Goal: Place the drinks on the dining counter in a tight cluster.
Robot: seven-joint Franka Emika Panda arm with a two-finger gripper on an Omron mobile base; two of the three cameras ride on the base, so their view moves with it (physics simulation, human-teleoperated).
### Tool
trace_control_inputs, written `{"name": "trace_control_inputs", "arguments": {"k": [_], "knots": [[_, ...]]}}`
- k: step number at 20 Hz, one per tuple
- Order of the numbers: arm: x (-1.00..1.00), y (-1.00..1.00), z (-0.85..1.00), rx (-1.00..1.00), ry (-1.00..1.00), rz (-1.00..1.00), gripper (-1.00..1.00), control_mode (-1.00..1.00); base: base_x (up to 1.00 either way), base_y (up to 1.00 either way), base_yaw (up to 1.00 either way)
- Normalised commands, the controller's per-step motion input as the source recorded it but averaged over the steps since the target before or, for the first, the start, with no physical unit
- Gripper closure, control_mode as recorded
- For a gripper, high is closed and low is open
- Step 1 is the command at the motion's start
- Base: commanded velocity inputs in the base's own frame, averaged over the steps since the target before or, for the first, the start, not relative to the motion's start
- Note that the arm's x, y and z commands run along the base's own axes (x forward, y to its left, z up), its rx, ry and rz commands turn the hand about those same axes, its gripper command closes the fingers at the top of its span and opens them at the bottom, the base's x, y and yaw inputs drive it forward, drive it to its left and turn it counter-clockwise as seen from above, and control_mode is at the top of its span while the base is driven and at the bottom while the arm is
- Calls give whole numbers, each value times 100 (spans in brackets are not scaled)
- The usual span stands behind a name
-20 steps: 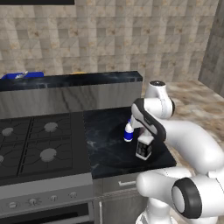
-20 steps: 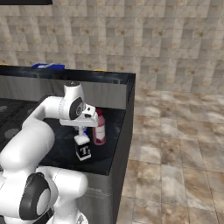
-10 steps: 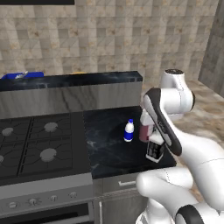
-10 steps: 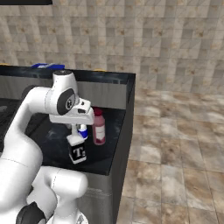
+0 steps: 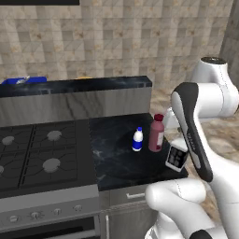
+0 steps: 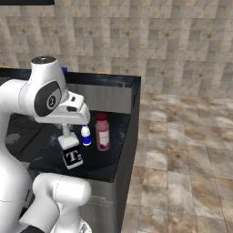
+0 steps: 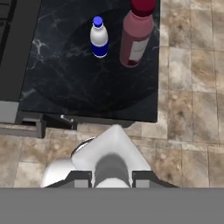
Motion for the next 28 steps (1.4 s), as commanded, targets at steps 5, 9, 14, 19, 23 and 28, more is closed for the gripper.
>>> {"name": "trace_control_inputs", "arguments": {"k": [5,9,14,19,23,28], "knots": [[-47,0,73,4,-10,0,100,-100,0,0,0],[-23,-1,34,1,-4,0,100,-100,0,0,0],[0,0,1,0,0,0,100,-100,0,0,0],[0,0,0,0,0,0,100,-100,0,0,0],[0,0,0,0,0,0,100,100,-49,-43,0],[0,0,0,0,0,0,100,100,-58,-100,0]]}}
